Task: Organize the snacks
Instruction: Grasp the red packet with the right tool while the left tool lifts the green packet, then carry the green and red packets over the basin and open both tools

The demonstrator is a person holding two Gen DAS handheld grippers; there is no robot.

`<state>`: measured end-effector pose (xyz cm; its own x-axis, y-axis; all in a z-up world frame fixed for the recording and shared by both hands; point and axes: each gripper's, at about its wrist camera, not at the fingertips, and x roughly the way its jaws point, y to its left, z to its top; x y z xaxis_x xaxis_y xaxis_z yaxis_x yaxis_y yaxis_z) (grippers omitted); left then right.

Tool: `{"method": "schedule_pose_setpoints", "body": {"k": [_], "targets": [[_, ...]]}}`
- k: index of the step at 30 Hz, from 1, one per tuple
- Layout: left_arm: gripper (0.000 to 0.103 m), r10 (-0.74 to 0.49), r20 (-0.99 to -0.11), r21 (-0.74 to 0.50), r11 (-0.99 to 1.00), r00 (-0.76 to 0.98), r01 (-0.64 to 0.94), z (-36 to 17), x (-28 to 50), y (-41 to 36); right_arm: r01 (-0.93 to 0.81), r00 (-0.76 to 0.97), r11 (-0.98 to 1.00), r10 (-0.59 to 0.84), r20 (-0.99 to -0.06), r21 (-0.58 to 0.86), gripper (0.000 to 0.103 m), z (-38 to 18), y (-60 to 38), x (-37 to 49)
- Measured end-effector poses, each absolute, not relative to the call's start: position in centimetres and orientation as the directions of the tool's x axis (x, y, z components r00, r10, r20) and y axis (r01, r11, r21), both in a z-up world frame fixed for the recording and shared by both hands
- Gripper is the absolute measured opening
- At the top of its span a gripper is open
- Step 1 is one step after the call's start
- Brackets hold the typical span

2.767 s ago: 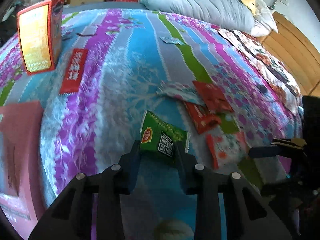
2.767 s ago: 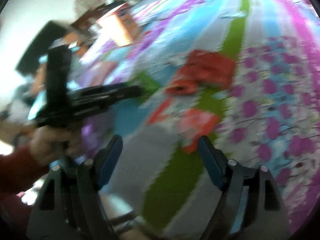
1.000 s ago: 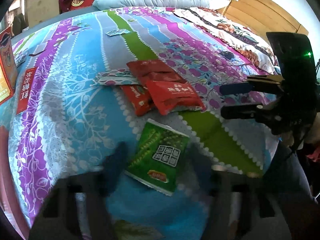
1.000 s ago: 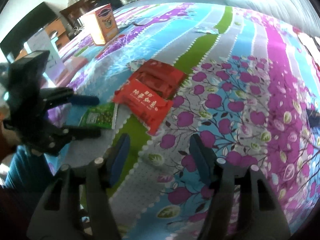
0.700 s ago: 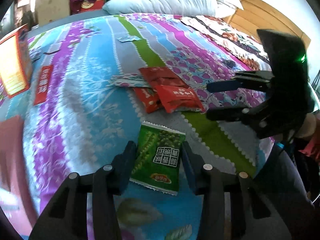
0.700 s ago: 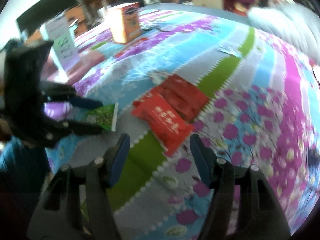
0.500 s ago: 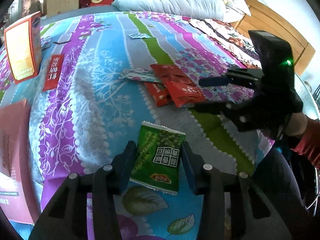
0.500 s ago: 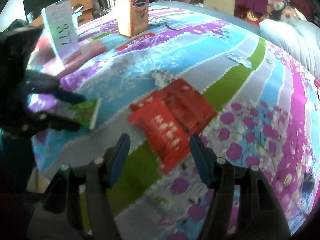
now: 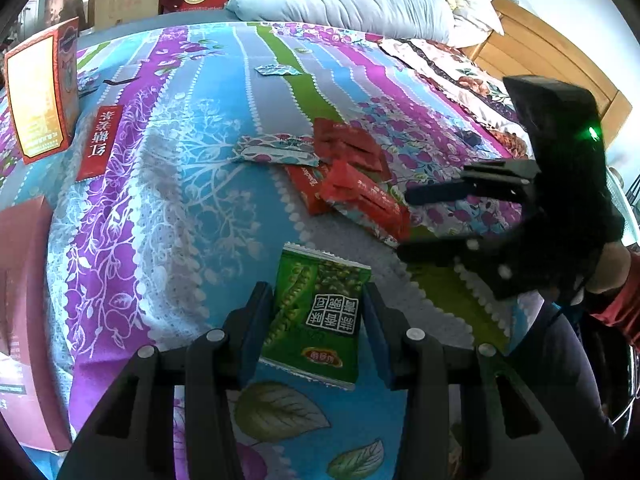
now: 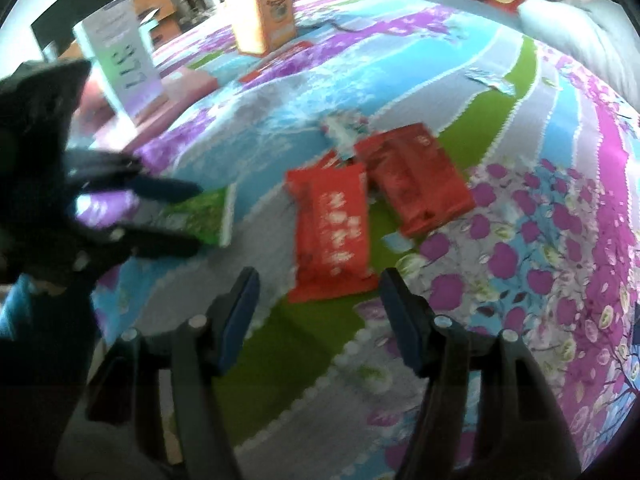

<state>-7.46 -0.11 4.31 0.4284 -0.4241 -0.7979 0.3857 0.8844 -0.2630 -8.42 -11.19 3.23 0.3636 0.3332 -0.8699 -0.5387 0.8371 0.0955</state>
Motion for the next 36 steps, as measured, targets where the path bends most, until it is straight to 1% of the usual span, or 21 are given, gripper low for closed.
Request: {"method": "schedule_pose_setpoints", "body": {"k": [5,8,9,10,11,15,19,26,31,33,36], "targets": [[0.047,-0.417,-0.803,-0.261,0.889,0.426,0.377,3.9,-7.4,-0.1,-0.524,0.366,0.842,0.358,-0.859,0.127,0.071,2.6,-10.2,-6.7],[0.047,-0.409,-0.804,-0.256,0.893,0.431,0.370,3.8,-7.3,-0.1,-0.534,0.369,0.843,0.307,-0.877,0.071,0.070,1.6,-9.1,-6.7],[0.047,-0.404,-0.803,-0.251,0.896,0.439,0.366,4.0,-7.4,0.0,-0.529,0.385,0.847,0.288,-0.877,0.046,0.062,1.7,-9.0,-6.9],[0.047,-0.400,-0.801,-0.246,0.898,0.446,0.364,4.2,-7.4,0.0,-0.520,0.396,0.854,0.275,-0.876,0.033,0.045,1.8,-9.1,-7.0],[0.047,-0.397,-0.797,-0.242,0.900,0.455,0.362,4.5,-7.5,0.1,-0.507,0.402,0.861,0.274,-0.874,0.037,0.040,2.0,-9.4,-7.1],[0.047,-0.392,-0.769,-0.227,0.906,0.505,0.358,6.6,-7.9,0.3,-0.445,0.455,0.894,0.278,-0.846,0.055,0.039,3.9,-10.6,-8.1],[0.047,-0.375,-0.719,-0.186,0.915,0.585,0.357,10.3,-8.7,0.7,-0.400,0.531,0.916,0.267,-0.804,0.040,0.038,7.1,-11.0,-9.2],[0.047,-0.321,-0.596,-0.123,0.942,0.736,0.311,18.1,-10.8,3.2,-0.361,0.643,0.932,0.273,-0.715,0.032,0.038,13.8,-9.1,-9.3],[0.047,-0.239,-0.516,-0.106,0.971,0.823,0.215,23.1,-12.5,7.4,-0.409,0.694,0.911,0.346,-0.632,0.049,0.038,18.8,-4.8,-8.7],[0.047,-0.184,-0.483,-0.095,0.983,0.856,0.157,24.8,-13.2,10.0,-0.437,0.701,0.897,0.387,-0.599,0.068,0.038,20.7,-2.6,-8.4],[0.047,-0.091,-0.460,-0.091,0.994,0.883,0.055,26.5,-14.0,14.3,-0.500,0.696,0.863,0.449,-0.560,0.071,0.038,23.0,1.4,-8.2]]}}
